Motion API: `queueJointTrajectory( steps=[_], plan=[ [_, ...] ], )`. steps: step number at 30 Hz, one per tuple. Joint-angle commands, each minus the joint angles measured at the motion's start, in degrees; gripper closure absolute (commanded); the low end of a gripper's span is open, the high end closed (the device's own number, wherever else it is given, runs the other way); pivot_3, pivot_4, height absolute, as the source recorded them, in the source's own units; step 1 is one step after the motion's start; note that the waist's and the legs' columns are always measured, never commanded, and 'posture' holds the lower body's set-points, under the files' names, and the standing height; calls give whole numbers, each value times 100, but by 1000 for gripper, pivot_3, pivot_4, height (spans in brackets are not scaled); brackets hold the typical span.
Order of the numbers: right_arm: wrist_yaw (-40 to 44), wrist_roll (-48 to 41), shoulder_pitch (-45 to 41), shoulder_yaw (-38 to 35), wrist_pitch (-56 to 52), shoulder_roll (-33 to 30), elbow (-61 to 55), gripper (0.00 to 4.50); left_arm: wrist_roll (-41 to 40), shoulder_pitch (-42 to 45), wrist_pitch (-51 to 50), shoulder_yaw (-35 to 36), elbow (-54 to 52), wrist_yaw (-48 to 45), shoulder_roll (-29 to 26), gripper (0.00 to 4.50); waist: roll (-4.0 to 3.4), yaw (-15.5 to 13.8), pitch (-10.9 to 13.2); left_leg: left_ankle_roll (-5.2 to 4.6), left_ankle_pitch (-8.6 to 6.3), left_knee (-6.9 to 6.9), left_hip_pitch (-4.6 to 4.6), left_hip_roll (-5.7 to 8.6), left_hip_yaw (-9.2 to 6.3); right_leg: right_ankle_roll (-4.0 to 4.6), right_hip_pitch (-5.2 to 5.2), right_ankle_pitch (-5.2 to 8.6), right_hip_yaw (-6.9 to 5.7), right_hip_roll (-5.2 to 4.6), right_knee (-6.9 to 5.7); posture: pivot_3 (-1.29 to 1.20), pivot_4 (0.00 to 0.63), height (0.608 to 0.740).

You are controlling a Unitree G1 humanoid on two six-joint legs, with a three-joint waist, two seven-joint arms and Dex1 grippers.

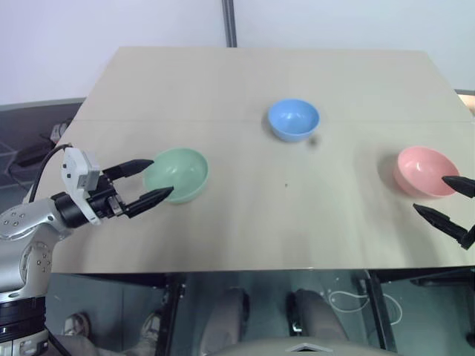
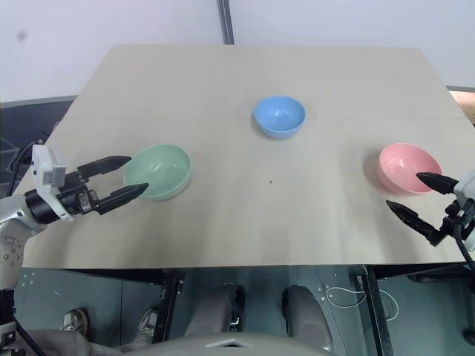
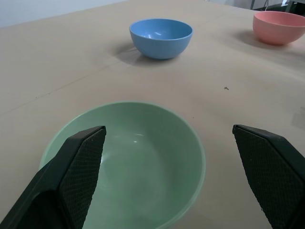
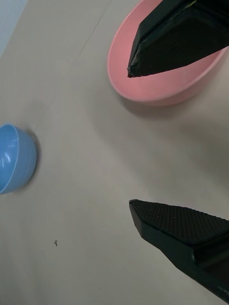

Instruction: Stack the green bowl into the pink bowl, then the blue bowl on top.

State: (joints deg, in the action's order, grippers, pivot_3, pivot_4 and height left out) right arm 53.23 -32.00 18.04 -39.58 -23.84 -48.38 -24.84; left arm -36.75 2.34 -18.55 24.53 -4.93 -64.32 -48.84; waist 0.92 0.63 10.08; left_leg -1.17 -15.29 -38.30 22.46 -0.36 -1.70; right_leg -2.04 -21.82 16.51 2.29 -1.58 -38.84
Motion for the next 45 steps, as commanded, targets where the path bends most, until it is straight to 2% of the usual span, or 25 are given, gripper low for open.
queueJointTrajectory(
  steps=[1,15,18,22,27,30,34,37,42,45],
  plan=[
    [-56,-60,-56,-167,7,-27,-154,49,-171,79,-39,152,-191,-59,-64,0,0,0,0,0,0,0,0,0,0,0,0,0,0,0,0,0,150,740],
    [-626,291,-580,475,62,60,-153,49,-632,454,-23,-84,-470,-568,140,0,0,12,0,0,0,-2,0,1,0,0,0,0,0,1,-2,0,150,740],
    [-1381,1148,-921,1044,-135,-80,-102,49,-546,507,133,-320,-623,-784,202,0,0,10,0,0,0,-3,-1,2,-1,0,0,0,-1,1,-3,0,150,740],
    [-1630,1411,-1891,2065,-620,-21,577,49,-560,685,240,-631,-762,-827,444,0,-1,19,1,1,1,-3,0,3,3,0,-2,-1,2,2,-3,0,150,740],
    [-1887,1945,-2558,2766,-815,6,1419,49,-480,703,282,-649,-789,-678,539,0,-2,6,1,1,1,-2,17,6,-3,1,-17,-1,-4,1,-4,0,150,740],
    [-1992,2047,-2883,2890,-1061,20,1850,952,-448,569,286,-608,-793,-625,528,0,-3,11,1,0,1,-2,35,9,1,0,-35,-2,0,-2,-4,0,150,740],
    [-1957,2190,-3037,2986,-1073,-22,2151,2680,-489,444,271,-553,-908,-551,544,0,-3,12,1,0,0,-2,38,9,1,0,-38,-2,-1,-2,-4,0,150,740],
    [-1944,2288,-3069,3015,-987,-23,2184,4445,-481,353,290,-538,-942,-483,565,0,-3,7,1,0,1,-3,36,9,0,0,-37,-2,-2,-2,-7,0,150,740],
    [-1766,2388,-3097,3079,-795,-131,1912,4445,-367,326,344,-584,-875,-198,716,0,-4,17,1,0,1,-3,33,9,2,-1,-37,-2,0,-1,-11,0,150,740],
    [-1264,2003,-3026,3066,-530,-83,1204,4445,-84,437,425,-622,-779,219,806,0,-6,19,2,0,0,-3,33,8,1,-1,-38,-2,0,0,-12,0,150,740]
  ],
)
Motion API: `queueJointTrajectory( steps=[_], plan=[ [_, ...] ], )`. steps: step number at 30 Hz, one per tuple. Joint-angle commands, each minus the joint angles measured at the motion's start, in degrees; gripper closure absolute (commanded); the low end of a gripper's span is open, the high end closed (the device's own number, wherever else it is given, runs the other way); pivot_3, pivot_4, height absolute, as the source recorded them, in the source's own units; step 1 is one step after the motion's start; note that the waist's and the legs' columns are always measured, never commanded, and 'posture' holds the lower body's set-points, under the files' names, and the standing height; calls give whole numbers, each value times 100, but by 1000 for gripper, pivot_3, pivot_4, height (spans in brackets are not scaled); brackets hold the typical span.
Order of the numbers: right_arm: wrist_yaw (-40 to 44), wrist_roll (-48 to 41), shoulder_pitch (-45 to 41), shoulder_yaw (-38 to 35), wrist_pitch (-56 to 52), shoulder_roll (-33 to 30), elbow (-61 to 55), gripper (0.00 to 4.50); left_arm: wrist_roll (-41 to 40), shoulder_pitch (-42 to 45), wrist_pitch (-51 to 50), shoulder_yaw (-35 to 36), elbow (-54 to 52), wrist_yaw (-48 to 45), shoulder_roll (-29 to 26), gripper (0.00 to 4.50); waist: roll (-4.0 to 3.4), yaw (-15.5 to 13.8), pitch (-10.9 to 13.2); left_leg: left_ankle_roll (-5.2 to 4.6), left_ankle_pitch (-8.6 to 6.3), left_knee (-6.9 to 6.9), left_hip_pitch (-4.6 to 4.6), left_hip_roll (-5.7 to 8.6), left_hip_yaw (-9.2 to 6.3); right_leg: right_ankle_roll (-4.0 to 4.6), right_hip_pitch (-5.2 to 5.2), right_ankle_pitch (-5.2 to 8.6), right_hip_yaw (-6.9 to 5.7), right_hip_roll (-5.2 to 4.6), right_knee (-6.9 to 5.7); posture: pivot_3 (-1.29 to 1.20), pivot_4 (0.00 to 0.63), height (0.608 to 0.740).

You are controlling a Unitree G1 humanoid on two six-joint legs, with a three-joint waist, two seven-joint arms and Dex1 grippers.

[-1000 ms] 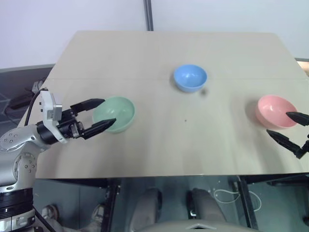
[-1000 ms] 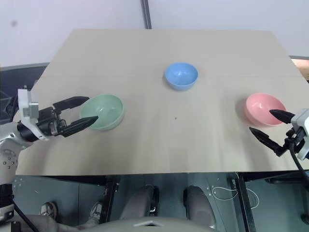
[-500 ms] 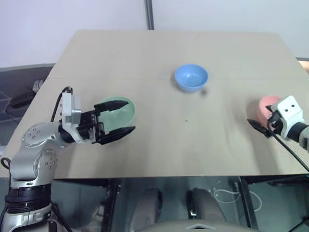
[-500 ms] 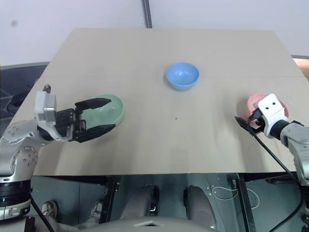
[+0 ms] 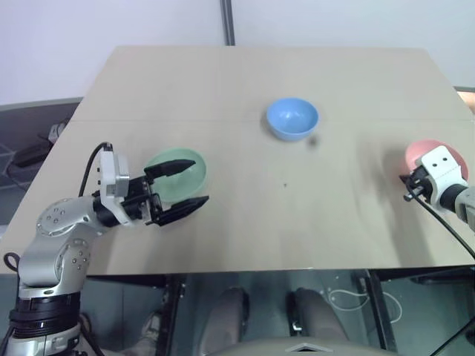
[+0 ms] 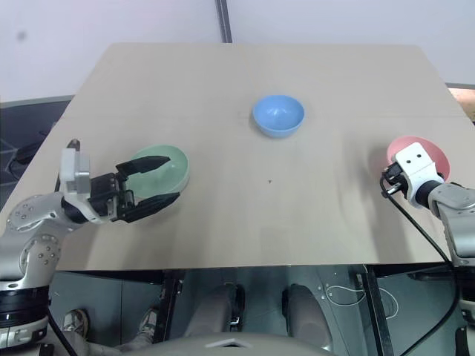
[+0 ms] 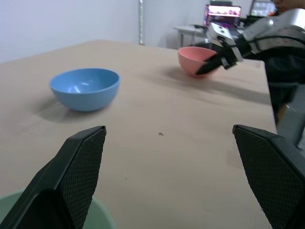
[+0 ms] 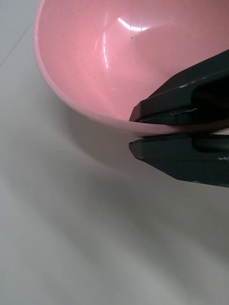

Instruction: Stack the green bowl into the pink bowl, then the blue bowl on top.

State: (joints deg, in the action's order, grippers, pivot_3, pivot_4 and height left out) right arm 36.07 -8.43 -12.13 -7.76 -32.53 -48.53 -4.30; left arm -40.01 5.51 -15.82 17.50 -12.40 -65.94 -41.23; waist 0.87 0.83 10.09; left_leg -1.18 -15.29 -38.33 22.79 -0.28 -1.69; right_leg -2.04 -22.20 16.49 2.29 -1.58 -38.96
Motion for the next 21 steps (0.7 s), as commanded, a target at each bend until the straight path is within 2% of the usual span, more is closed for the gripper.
queueJointTrajectory(
  steps=[1,5,8,12,17,18,21],
  plan=[
    [620,-565,7,-95,290,-9,-1180,4445,335,150,148,75,-3,519,56,0,-1,-1,1,0,0,0,1,0,-1,0,0,0,-1,0,1,0,150,740],
    [616,-1046,25,467,11,564,-2520,4445,757,90,-143,9,-97,1226,20,0,1,14,-1,0,0,2,0,-8,-9,0,0,0,-3,10,0,0,150,740],
    [527,-854,16,1162,-139,745,-2965,4445,861,83,-227,-27,-209,1429,20,0,3,-15,-1,0,0,0,4,-6,-14,0,0,0,-9,5,2,0,150,740],
    [389,-399,-278,1880,34,1041,-2481,4445,812,99,-291,-5,-285,1486,31,0,9,-23,-3,0,0,-7,7,7,-15,-1,2,-1,-17,-13,3,0,150,740],
    [519,20,-753,2227,277,1113,-1548,4445,801,8,-372,0,-516,1585,9,0,8,-11,-3,2,1,-8,4,11,-16,-1,2,-1,-18,-17,0,0,150,740],
    [564,15,-828,2221,267,1132,-1502,3594,791,-18,-393,8,-557,1585,2,0,8,-9,-3,2,1,-6,4,11,-15,-1,1,-1,-18,-16,-1,0,150,740],
    [620,54,-943,2185,288,1133,-1519,2291,888,-103,-364,21,-662,1619,-37,0,8,-11,-3,2,1,-1,4,10,-20,0,0,-1,-22,-14,1,0,150,740]
  ],
)
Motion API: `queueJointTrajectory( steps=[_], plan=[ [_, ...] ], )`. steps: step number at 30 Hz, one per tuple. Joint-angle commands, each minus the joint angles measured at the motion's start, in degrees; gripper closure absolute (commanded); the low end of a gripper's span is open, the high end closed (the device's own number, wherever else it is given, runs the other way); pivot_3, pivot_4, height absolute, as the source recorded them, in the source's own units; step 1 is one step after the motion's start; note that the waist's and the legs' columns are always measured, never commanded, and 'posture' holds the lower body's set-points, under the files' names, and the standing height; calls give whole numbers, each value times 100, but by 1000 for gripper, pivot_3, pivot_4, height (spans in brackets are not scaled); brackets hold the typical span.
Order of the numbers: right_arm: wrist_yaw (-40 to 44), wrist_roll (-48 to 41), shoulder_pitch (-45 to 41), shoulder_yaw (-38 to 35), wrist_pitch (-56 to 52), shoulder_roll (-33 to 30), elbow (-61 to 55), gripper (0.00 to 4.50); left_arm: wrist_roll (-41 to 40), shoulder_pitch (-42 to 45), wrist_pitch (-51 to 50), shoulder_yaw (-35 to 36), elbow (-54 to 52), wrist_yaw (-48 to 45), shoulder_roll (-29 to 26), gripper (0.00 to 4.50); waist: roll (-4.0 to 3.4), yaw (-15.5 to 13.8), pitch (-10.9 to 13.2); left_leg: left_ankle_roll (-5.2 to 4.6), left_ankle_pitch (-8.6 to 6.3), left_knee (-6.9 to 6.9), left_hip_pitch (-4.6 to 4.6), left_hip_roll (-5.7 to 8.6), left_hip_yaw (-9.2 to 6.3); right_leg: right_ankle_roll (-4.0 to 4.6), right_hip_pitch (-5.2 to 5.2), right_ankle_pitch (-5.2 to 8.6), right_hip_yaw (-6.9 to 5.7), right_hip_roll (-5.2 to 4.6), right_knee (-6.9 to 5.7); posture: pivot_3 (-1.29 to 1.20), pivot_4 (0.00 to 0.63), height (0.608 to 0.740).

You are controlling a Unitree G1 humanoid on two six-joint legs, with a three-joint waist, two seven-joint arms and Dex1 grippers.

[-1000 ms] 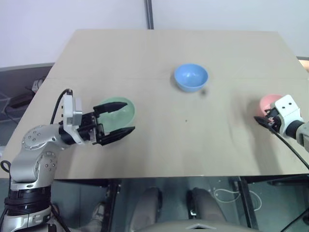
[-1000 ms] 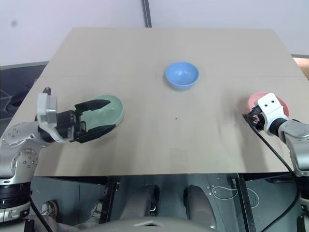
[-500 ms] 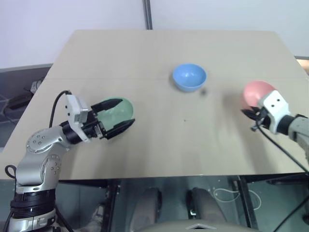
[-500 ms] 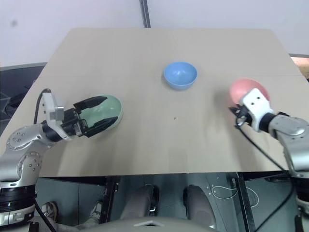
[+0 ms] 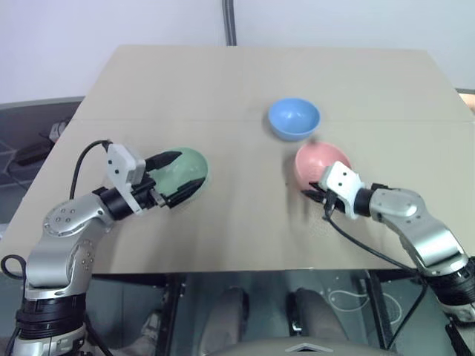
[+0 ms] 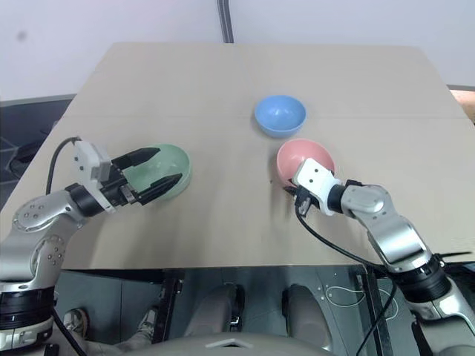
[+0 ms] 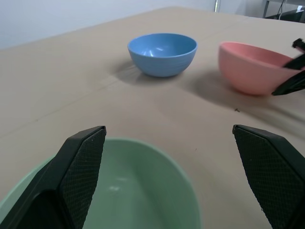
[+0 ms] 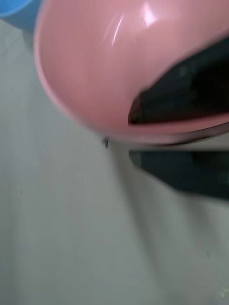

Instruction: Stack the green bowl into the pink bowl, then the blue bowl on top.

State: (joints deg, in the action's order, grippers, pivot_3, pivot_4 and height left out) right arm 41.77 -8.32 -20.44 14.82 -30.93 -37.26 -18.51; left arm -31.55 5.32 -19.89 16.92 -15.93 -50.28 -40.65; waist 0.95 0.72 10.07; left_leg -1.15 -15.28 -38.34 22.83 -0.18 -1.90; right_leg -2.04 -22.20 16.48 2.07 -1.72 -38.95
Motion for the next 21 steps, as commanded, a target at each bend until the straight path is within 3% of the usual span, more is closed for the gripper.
queueJointTrajectory(
  steps=[1,3,10,15,17,21],
  plan=[
    [39,63,-126,-98,114,3,-164,1770,92,-136,14,82,-363,83,-136,0,0,1,0,0,0,1,2,0,-1,0,0,0,-1,0,2,0,150,740],
    [33,-42,-118,-254,-15,3,-413,805,351,-261,33,86,-479,239,-230,0,0,1,0,0,0,2,4,0,-1,0,0,0,0,0,5,0,150,740],
    [380,-1804,373,-1638,-444,126,-1717,805,1298,-604,-492,-70,-910,500,-1095,0,6,-29,0,-2,-1,5,6,-1,-4,0,-3,0,-1,-1,3,0,150,740],
    [407,-2035,774,-1757,-357,-15,-2065,805,2213,-448,-509,-950,-927,284,-1852,0,-2,3,2,-2,-1,2,-3,3,-7,0,8,0,-9,-8,2,0,150,740],
    [280,-2071,815,-1759,-368,25,-2110,756,2500,-360,-281,-1186,-802,286,-1932,543,-5,8,4,-2,-1,3,-4,2,-5,1,6,1,-7,-4,0,0,150,740],
    [171,-2051,954,-1829,-300,-32,-2188,756,2556,-218,-211,-1325,-711,137,-1906,2149,-3,4,4,-2,-1,4,2,0,-5,1,2,1,-8,1,2,0,150,740]
  ],
)
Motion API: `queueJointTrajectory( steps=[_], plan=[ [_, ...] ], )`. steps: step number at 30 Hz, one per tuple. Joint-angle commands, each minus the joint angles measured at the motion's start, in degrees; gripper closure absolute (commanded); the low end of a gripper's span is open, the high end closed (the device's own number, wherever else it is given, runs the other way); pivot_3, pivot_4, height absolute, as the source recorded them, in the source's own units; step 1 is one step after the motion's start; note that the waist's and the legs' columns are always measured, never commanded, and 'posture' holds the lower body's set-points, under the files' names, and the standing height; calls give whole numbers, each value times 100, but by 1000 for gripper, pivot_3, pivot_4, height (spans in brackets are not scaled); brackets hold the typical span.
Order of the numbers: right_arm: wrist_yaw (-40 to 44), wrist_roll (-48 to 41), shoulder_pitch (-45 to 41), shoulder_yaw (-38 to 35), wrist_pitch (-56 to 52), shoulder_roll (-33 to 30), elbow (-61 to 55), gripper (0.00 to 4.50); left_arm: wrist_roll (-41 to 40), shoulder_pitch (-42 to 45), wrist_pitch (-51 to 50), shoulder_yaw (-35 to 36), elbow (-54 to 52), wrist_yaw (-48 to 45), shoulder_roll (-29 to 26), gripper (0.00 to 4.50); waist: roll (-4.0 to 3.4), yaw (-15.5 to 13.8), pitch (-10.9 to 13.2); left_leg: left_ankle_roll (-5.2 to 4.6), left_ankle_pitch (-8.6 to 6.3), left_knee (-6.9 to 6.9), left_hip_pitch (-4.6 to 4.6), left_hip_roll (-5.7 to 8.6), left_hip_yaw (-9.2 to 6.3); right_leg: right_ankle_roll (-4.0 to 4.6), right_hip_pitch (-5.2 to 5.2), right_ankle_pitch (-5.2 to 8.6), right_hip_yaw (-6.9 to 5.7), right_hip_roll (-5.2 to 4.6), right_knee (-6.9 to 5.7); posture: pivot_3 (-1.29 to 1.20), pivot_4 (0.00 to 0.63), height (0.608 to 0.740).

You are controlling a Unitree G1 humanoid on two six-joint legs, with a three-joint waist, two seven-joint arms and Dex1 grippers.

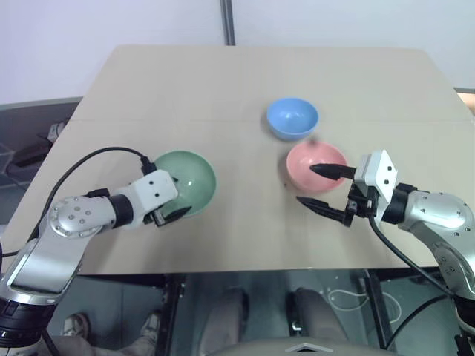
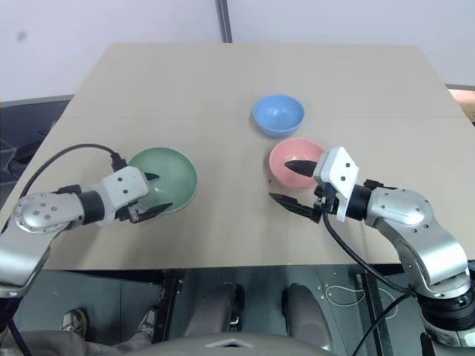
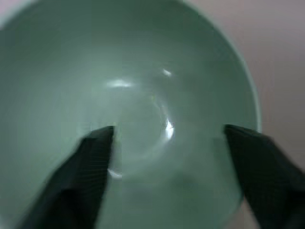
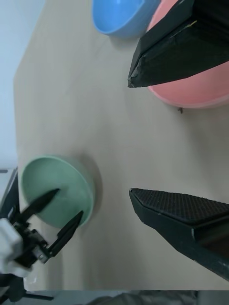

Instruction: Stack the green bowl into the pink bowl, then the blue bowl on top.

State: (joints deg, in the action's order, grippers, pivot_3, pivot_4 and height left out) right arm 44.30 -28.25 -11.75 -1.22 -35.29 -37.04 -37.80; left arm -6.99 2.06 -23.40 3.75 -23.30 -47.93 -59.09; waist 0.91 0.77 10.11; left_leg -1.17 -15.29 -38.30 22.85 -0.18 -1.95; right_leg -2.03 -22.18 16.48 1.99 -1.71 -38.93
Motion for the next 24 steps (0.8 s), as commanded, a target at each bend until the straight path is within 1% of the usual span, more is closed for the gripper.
queueJointTrajectory(
  steps=[1,2,3,4,5,8,10,12,14,15,16,18,19,20,24],
  plan=[
    [-122,-60,116,-252,144,-55,-273,756,129,185,154,-39,66,-101,-42,2758,0,-3,0,0,0,0,2,0,0,0,0,0,-1,0,2,0,150,740],
    [-164,-55,137,-255,148,-55,-289,756,141,239,199,-56,103,-131,-31,3190,1,-7,0,0,0,0,2,1,1,0,0,0,0,-2,2,0,150,740],
    [-196,-48,155,-256,154,-59,-302,756,115,308,211,-58,118,-154,3,3795,1,-10,0,0,0,0,3,1,1,0,0,0,-1,-2,2,0,150,740],
    [-223,-47,171,-258,155,-63,-312,756,65,379,176,-49,127,-166,43,4295,1,-10,0,0,0,-1,4,2,1,-1,0,0,-2,-2,3,0,150,740],
    [-239,-45,188,-260,161,-68,-319,756,54,425,161,-58,141,-197,40,4403,1,-11,0,0,0,-1,4,2,1,-1,0,0,-2,-3,2,0,150,740],
    [-280,-16,246,-275,201,-91,-321,756,51,515,214,-37,241,-249,67,4403,1,-7,0,0,0,-2,2,2,1,-1,1,0,-6,-1,1,0,150,740],
    [-285,32,291,-284,270,-115,-301,756,-211,620,129,144,243,-284,191,4403,1,-8,0,0,0,-2,2,1,1,-1,1,0,-8,0,0,0,150,740],
    [-301,42,318,-287,317,-121,-279,756,-466,722,277,404,264,-345,288,4403,3,-7,1,0,0,-2,3,1,1,-1,0,0,-16,0,0,0,150,740],
    [-306,52,326,-275,362,-125,-253,756,-639,755,116,563,192,-430,258,3888,3,-6,1,0,0,-3,3,1,1,-1,0,0,-23,0,0,0,150,740],
    [-313,56,318,-266,378,-119,-240,756,-669,753,45,613,149,-438,228,3577,3,0,1,0,0,-3,3,1,1,-1,0,0,-22,0,0,0,150,740],
    [-322,61,306,-253,391,-110,-225,756,-679,742,3,644,120,-457,190,3176,2,2,1,0,0,-3,2,1,1,-1,0,0,-22,0,-1,0,150,740],
    [-332,73,292,-232,411,-103,-204,756,-602,671,60,642,86,-513,104,2083,3,-1,1,0,0,-3,1,1,1,-1,0,0,-22,0,-1,0,150,740],
    [-334,79,290,-221,422,-105,-197,756,-572,628,100,634,62,-550,68,1689,2,-1,1,0,0,-3,1,1,1,-1,1,0,-24,0,-1,0,150,740],
    [-334,84,286,-211,431,-112,-192,756,-616,595,65,633,12,-602,45,1131,2,-2,1,0,0,-3,1,1,1,-1,1,0,-23,0,-1,0,150,740],
    [-332,114,294,-180,453,-144,-189,756,-665,235,55,670,-258,-869,-128,1131,2,1,1,0,0,-3,1,1,3,-1,1,0,-21,-1,0,0,150,740]
  ],
)
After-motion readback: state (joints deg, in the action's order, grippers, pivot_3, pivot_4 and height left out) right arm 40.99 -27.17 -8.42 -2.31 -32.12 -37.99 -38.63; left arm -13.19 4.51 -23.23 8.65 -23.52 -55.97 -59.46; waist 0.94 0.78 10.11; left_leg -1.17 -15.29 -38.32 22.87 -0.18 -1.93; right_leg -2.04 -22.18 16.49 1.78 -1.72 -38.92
